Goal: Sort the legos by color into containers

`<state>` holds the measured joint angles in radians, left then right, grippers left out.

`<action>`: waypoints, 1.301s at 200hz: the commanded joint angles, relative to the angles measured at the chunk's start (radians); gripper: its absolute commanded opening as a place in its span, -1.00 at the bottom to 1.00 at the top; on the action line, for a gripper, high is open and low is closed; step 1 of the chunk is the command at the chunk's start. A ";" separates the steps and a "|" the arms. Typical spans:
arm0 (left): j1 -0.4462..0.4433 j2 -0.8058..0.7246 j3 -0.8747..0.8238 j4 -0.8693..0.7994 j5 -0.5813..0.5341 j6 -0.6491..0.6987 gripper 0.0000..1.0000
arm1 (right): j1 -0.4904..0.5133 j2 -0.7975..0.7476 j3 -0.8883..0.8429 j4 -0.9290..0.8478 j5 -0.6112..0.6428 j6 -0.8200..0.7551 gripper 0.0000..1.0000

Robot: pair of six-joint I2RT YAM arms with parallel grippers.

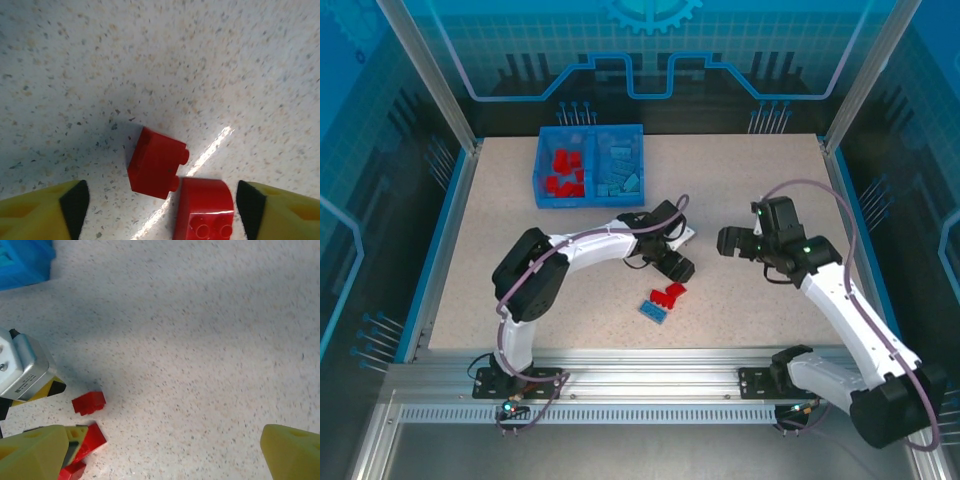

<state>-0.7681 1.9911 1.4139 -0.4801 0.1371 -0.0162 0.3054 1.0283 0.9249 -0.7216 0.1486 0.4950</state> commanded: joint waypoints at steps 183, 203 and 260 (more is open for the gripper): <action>0.070 -0.153 -0.037 0.182 -0.115 -0.056 -0.86 | 0.021 0.093 -0.051 0.149 -0.406 0.096 0.92; 0.146 -0.255 -0.027 0.183 -0.177 -0.102 -0.89 | 0.033 0.092 0.007 0.180 -0.386 0.115 0.92; 0.434 -0.237 0.204 0.008 -0.488 -0.109 -0.92 | 0.067 0.155 0.060 0.228 -0.360 0.144 0.92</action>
<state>-0.4358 1.7065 1.5459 -0.3779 -0.1822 -0.1017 0.3447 1.1465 0.9546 -0.5224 -0.2134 0.6132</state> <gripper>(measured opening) 0.272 0.960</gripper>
